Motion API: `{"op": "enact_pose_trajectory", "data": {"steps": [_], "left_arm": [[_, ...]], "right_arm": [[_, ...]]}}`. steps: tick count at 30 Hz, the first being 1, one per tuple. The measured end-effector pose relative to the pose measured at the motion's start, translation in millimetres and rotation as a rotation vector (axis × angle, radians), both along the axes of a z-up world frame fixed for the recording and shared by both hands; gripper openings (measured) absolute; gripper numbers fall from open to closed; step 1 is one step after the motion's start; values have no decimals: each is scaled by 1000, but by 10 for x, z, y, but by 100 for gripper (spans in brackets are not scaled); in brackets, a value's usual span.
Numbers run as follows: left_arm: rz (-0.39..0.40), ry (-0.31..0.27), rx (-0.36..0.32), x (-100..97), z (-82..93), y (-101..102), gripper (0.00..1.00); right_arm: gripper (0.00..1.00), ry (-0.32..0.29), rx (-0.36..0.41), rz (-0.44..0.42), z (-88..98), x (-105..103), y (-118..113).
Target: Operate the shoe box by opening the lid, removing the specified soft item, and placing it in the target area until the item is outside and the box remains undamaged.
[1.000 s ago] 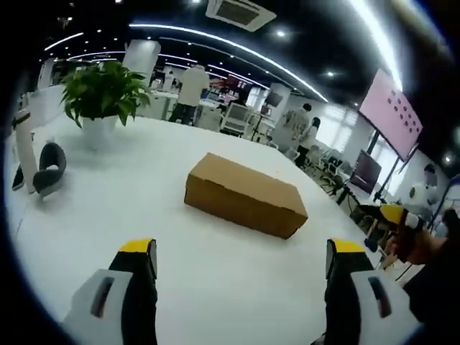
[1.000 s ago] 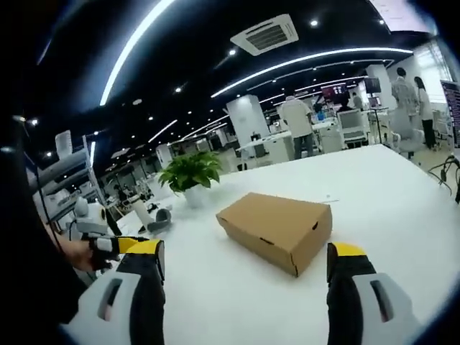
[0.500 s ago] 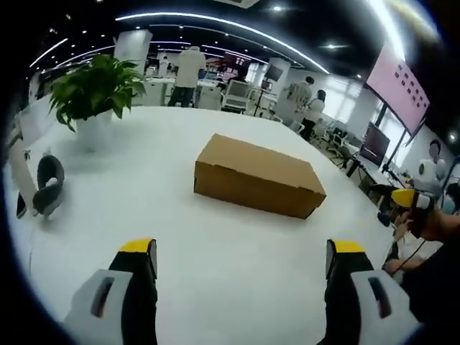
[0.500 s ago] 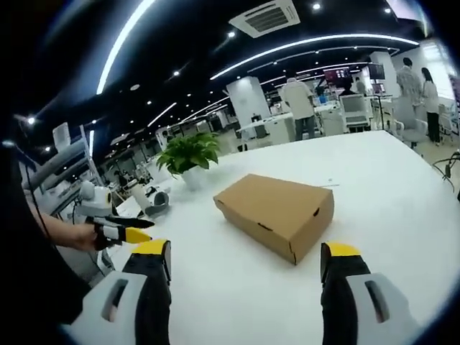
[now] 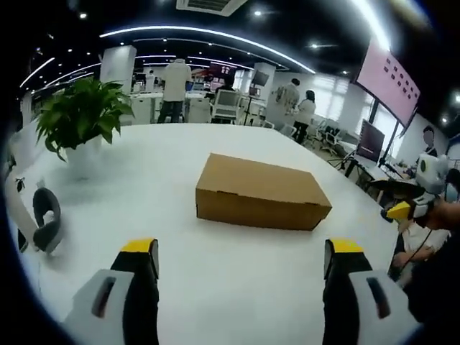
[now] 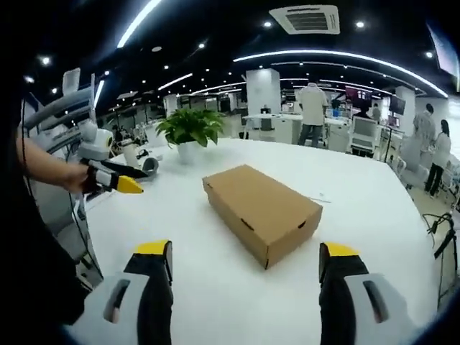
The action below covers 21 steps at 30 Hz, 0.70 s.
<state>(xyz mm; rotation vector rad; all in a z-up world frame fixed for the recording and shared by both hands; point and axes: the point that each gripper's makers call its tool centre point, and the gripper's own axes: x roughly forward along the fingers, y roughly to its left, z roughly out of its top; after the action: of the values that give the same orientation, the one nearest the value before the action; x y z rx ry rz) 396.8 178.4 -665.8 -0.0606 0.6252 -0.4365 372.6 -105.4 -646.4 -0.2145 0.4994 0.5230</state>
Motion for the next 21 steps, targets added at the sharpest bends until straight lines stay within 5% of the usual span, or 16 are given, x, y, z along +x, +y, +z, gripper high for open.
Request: {"op": "enact_pose_trajectory", "data": {"steps": [2, 5, 10, 12, 16, 21], "left_arm": [[-1, -3, 14, 35, -31, 6, 97], [4, 18, 27, 84, -101, 33, 98], [-43, 32, 87, 123, -213, 43, 98], [-54, 29, 92, 142, -221, 32, 98], [-60, -4, 84, 273, -173, 37, 95], [-63, 10, 70, 406, -179, 4, 88]], "right_arm": [[68, 23, -14, -23, -72, 24, -42], [74, 80, 85, -22, -131, 32, 30], [77, 72, 77, -12, -163, 109, 50], [85, 30, 179, -2, -46, 185, 164], [93, -9, 180, 5, 47, 303, 205], [86, 33, 153, 30, -39, 327, 264]]}}
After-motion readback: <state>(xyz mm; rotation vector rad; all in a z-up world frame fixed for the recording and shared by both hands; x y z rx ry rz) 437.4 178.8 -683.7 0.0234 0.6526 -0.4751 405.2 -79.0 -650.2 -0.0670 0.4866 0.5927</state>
